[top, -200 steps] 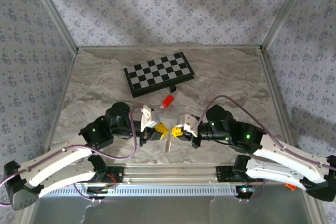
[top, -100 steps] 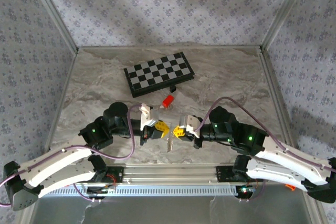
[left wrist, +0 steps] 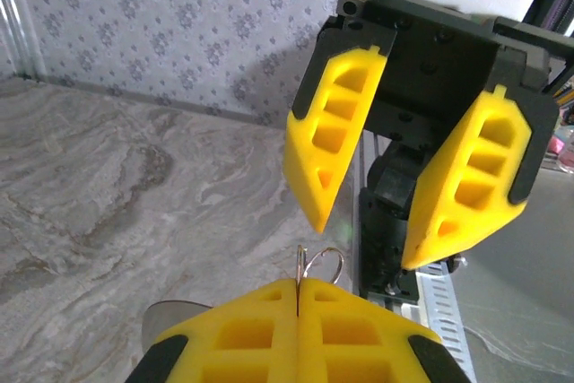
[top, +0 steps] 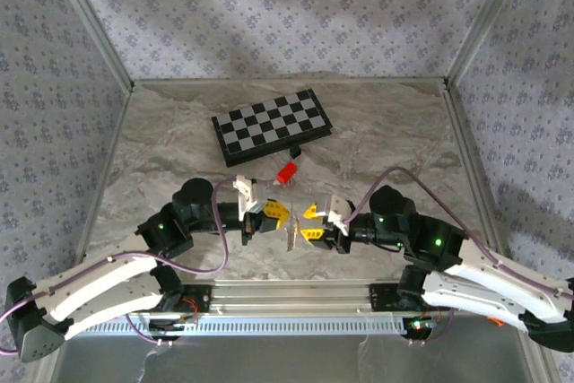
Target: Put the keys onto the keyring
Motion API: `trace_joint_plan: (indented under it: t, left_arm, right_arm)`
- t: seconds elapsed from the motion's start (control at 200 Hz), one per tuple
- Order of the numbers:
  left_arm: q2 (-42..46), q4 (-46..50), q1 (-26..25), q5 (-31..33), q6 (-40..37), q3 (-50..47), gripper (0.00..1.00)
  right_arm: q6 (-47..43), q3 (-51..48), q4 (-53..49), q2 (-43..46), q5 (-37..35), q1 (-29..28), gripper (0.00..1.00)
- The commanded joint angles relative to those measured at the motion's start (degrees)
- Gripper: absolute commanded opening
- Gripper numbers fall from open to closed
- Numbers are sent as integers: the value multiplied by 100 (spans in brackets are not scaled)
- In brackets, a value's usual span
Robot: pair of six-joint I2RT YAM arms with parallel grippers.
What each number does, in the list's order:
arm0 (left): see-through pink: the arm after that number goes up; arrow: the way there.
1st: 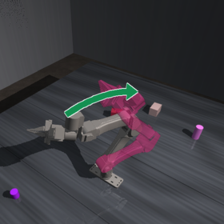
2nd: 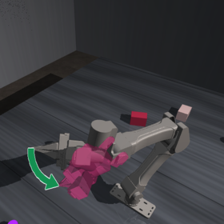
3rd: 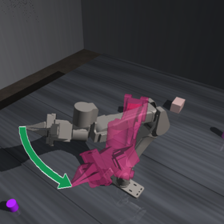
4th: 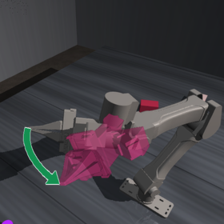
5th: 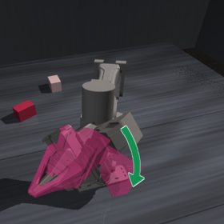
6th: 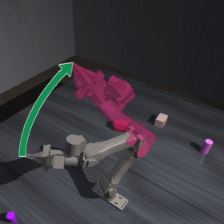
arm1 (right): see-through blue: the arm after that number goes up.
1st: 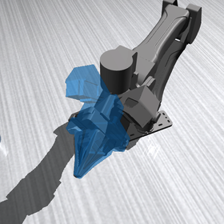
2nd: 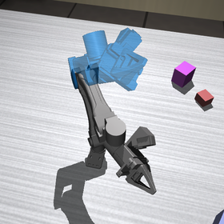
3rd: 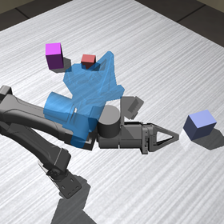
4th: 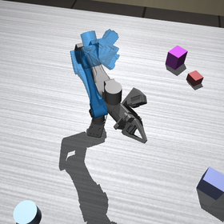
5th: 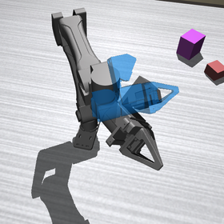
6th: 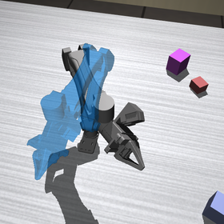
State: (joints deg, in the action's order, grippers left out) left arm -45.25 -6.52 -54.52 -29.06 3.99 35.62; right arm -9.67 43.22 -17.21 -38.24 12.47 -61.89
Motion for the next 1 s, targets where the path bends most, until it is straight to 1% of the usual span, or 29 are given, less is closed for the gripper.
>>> trace_joint_plan:
  t: [0.0, 0.065, 0.11, 0.29, 0.33, 0.515, 0.705, 0.994]
  left_arm:
    - [200, -706, -8, 62, -36, -62, 0]
    - [223, -878, -17, 42, -82, -124, 0]
    - [245, -973, -21, 32, -113, -159, 0]
    - [284, -1280, -23, -114, -161, -196, 0]
    - [268, -1346, -27, -169, -175, -195, 0]
    - [237, -1419, -28, -360, -191, -153, 0]
    - [222, -1309, -32, -434, -228, -98, 0]
    - [149, -1286, -57, -504, -209, -56, 0]
  right_arm:
    - [492, -74, 233, 281, -469, 77, 43]
    - [713, -112, 384, 350, -493, 195, 45]
    - [828, -125, 477, 352, -381, 287, 45]
    - [1209, -171, 1024, 237, 335, 576, 45]
    - [1213, -142, 1081, 185, 389, 603, 45]
    - [1131, -30, 1132, -72, 630, 694, 36]
    - [1070, 14, 1217, -254, 1090, 698, 34]
    - [1047, -67, 1431, -243, 1325, 696, 31]
